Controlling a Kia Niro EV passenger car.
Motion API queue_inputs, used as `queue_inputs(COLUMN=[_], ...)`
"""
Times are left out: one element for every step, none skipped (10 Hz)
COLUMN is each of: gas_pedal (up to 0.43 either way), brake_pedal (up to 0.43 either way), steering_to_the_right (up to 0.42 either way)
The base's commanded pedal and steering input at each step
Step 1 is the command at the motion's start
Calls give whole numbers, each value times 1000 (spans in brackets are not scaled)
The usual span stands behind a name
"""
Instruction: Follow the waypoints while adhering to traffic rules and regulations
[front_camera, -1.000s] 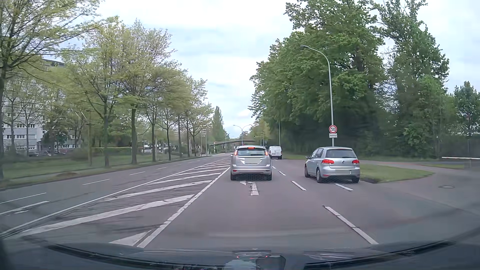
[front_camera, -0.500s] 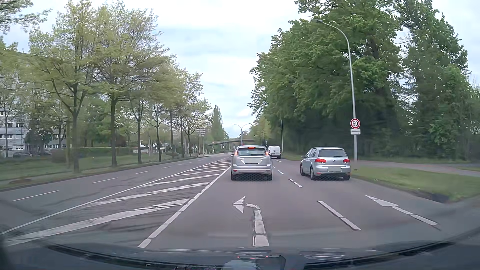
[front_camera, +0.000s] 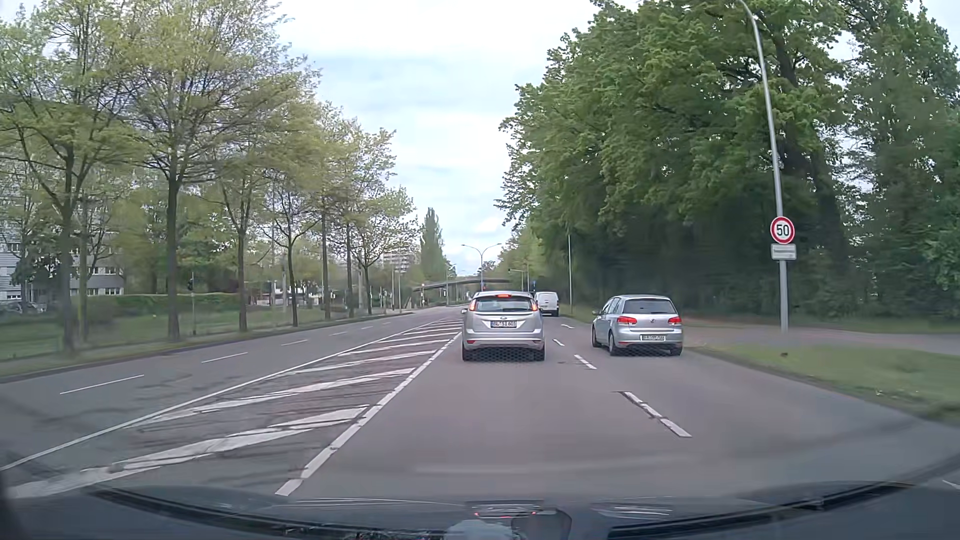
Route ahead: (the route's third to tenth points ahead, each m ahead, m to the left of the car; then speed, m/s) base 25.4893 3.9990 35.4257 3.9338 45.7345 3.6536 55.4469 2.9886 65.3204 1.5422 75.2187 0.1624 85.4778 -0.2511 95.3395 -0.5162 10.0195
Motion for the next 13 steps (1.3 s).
queue_inputs(gas_pedal=[0,0,0,0,0,0,0,0,0,0,0,0,0], brake_pedal=[0,0,0,0,0,0,0,0,0,0,0,0,0], steering_to_the_right=[0,0,0,0,0,0,0,0,0,0,0,0,0])
